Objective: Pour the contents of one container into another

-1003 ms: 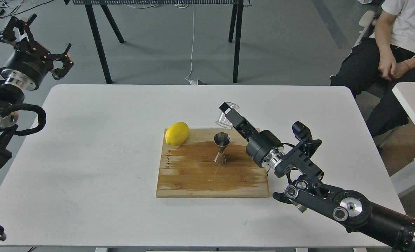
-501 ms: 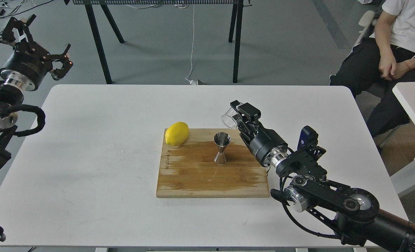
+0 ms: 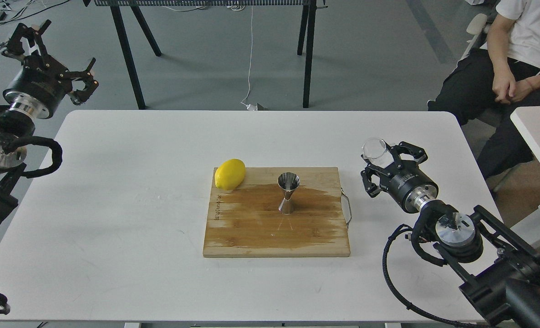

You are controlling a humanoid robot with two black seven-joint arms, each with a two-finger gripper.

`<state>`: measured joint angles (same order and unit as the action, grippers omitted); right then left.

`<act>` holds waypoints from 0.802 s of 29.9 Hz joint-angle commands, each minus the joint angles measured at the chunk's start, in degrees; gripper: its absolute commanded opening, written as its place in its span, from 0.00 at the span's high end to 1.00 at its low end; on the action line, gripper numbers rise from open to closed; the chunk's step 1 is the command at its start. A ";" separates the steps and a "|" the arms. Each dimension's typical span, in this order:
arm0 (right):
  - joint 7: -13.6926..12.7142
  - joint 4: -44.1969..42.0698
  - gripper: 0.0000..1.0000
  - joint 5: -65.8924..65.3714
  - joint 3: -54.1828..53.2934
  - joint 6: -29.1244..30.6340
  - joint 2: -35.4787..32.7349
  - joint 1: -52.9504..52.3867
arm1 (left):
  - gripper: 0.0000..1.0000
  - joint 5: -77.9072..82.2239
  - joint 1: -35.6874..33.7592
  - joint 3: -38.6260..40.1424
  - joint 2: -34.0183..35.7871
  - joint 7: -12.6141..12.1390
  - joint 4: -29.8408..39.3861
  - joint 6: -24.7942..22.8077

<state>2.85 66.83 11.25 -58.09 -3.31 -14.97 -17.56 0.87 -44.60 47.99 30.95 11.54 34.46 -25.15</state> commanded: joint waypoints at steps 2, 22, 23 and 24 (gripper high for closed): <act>-0.65 -9.59 0.68 9.74 -1.94 5.94 0.64 0.42 | 0.00 0.01 -0.05 0.00 -0.01 -0.03 -0.09 0.11; -3.20 -20.07 0.65 18.98 -7.21 14.03 5.74 3.33 | 0.00 0.09 0.04 0.00 -0.10 0.41 -0.01 -0.16; -3.38 -20.51 0.65 18.98 -7.30 14.04 5.65 3.32 | 0.00 0.09 0.04 0.00 -0.19 0.41 -0.01 -0.16; -3.38 -21.12 0.65 18.89 -7.30 14.04 5.74 3.32 | 0.00 0.09 0.04 0.00 -0.19 0.41 -0.01 -0.16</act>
<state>-0.05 47.10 30.23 -65.19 10.64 -9.24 -14.19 0.95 -44.54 47.99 30.77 12.03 34.46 -25.33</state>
